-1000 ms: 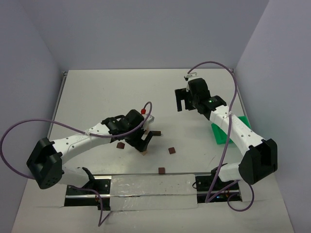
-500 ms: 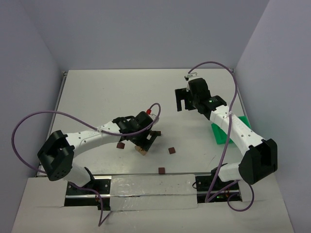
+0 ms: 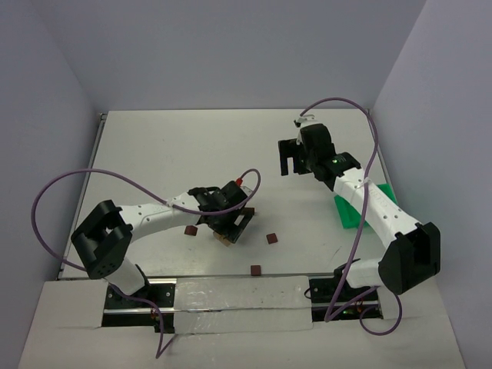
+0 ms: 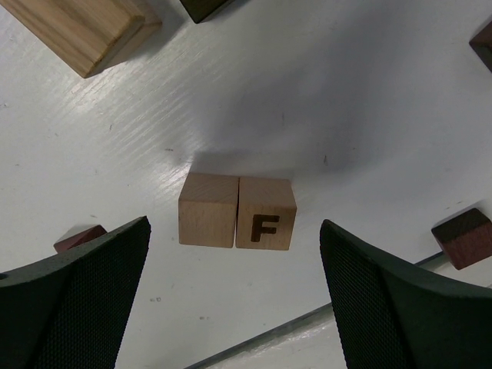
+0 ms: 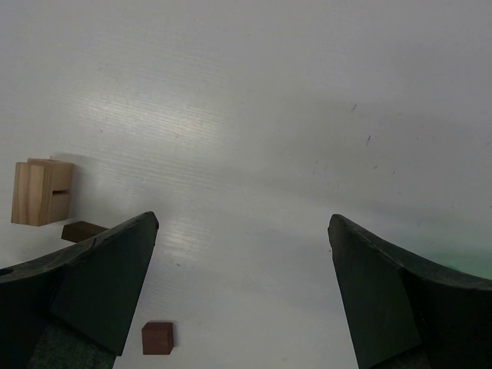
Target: Build the wood block tower
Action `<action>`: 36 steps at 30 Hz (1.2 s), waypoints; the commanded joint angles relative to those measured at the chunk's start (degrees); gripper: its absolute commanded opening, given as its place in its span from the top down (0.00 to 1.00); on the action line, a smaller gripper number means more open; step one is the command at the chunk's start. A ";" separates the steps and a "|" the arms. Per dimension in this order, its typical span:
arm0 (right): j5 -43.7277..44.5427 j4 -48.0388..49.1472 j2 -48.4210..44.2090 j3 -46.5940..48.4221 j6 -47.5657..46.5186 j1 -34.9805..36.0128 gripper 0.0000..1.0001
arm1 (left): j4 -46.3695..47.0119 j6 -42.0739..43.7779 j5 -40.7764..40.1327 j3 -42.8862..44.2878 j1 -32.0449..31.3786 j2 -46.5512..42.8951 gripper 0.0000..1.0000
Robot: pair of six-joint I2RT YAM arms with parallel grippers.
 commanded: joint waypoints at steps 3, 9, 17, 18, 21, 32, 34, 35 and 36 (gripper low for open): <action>-0.42 2.79 -2.26 -1.08 0.44 -0.70 0.00 | 1.08 -0.27 1.31 2.17 -0.11 0.92 0.04; -0.15 2.96 -2.17 -1.07 0.44 -0.80 0.00 | 1.05 -0.26 2.38 2.26 -0.11 2.06 0.08; -0.33 3.31 -2.38 -1.52 0.36 -1.07 0.00 | 1.35 -0.32 2.01 1.88 -0.11 2.39 0.10; -0.31 3.31 -2.43 -1.52 0.33 -1.10 0.00 | 1.41 -0.26 1.95 1.79 -0.11 2.48 0.10; -0.41 3.40 -2.52 -1.69 0.35 -1.24 0.00 | 1.41 -0.18 1.79 1.81 -0.11 3.29 0.10; -0.46 3.40 -2.22 -1.70 0.36 -1.69 0.00 | 0.84 0.01 1.38 2.25 -0.11 5.57 0.12; -0.51 3.40 -2.08 -1.71 0.36 -1.79 0.00 | 0.91 0.11 1.12 2.20 -0.11 5.70 0.13; -0.51 3.40 -2.08 -1.78 0.36 -1.86 0.00 | 1.07 0.18 0.99 1.98 -0.11 5.69 0.14; -0.52 3.40 -2.07 -1.79 0.36 -1.85 0.00 | 1.15 0.20 0.97 1.89 -0.11 5.61 0.15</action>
